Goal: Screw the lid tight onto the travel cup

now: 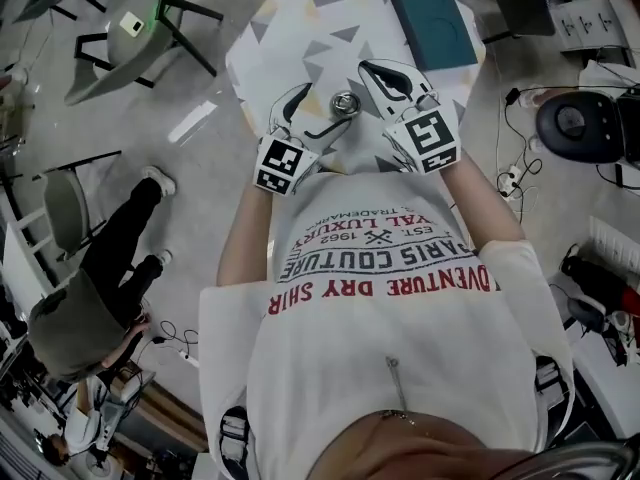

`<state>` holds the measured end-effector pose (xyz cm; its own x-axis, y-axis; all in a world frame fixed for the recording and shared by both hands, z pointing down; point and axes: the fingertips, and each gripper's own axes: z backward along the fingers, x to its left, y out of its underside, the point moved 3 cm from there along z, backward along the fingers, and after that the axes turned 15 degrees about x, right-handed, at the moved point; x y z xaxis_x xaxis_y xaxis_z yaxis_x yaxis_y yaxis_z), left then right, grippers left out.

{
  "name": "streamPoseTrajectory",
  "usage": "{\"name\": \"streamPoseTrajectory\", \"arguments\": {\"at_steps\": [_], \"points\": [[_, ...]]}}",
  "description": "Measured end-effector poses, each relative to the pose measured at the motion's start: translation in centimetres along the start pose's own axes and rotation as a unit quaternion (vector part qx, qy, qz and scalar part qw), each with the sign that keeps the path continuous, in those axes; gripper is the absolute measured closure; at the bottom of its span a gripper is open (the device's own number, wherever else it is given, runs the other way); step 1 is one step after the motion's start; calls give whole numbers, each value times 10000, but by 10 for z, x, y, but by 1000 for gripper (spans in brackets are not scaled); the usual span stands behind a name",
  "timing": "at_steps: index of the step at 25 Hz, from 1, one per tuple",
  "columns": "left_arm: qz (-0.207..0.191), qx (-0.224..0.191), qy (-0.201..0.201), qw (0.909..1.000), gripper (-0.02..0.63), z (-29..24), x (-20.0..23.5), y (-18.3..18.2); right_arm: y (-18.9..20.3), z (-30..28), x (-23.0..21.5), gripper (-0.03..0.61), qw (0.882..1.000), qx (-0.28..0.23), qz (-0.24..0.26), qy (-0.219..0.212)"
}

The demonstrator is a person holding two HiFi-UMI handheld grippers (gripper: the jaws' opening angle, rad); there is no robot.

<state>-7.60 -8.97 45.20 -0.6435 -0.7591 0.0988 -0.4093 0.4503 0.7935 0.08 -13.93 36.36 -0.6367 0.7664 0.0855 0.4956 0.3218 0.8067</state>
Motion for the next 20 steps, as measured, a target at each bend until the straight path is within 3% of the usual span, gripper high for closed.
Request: {"name": "streamPoseTrajectory", "arguments": {"at_steps": [3,8,11,15,20], "points": [[129,-609,-620,9961,418,34,15,-37,-20,12,-3,568,9989,-450,59,88],[401,-1349,-1640,9764,581,79,38,-87,-41,30,-11,569,9962,-854,-28,158],[412,-1567,-1893,9685,601,95,47,-107,-50,36,-18,568,9950,-976,-105,182],[329,-1651,-2054,9641,601,110,51,-122,-58,42,-26,569,9929,-1137,-208,265],[511,-1820,-2100,9592,601,120,55,-133,-60,45,-26,569,9926,-1179,-176,250]]}}
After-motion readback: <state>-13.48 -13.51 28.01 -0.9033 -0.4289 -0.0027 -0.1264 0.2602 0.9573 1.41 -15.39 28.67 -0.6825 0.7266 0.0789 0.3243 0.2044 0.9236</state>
